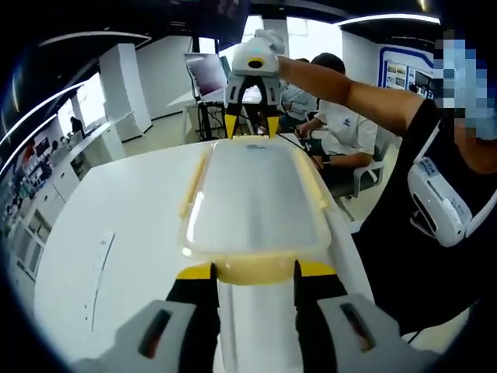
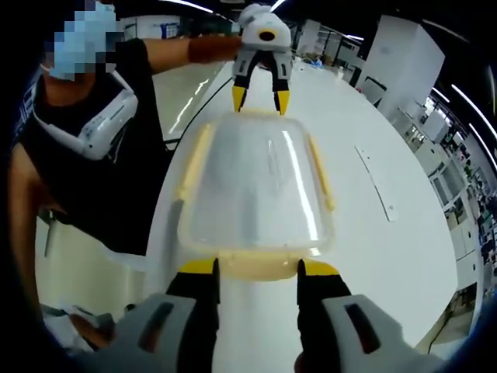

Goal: Snap each plastic latch of the storage box into its locked position after aligning the lid with the box until every specified latch is closed and the lid sits flush.

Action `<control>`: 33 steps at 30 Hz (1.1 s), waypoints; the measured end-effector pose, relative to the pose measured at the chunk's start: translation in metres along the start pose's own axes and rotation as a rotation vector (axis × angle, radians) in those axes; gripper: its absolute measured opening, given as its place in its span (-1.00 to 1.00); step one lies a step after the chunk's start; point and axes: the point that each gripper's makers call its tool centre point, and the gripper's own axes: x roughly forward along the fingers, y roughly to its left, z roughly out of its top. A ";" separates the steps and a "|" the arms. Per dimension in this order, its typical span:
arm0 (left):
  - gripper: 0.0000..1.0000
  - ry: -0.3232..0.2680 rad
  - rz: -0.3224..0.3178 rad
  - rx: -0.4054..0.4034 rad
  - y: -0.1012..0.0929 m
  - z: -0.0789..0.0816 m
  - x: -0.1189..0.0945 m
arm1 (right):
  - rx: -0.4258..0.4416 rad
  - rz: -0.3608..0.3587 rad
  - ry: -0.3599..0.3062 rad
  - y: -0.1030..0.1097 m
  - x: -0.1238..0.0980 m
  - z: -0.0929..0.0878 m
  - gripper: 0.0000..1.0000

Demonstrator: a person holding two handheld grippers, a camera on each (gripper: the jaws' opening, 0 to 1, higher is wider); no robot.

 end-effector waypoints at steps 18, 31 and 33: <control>-0.31 -0.011 0.027 -0.032 0.000 -0.026 -0.032 | -0.032 0.025 -0.015 -0.005 0.028 0.032 -0.30; -0.31 -0.023 0.022 -0.045 0.001 -0.037 -0.039 | -0.027 0.034 -0.008 -0.008 0.037 0.040 -0.30; -0.31 -0.023 0.024 -0.042 0.003 -0.039 -0.039 | -0.024 0.037 -0.010 -0.009 0.038 0.040 -0.30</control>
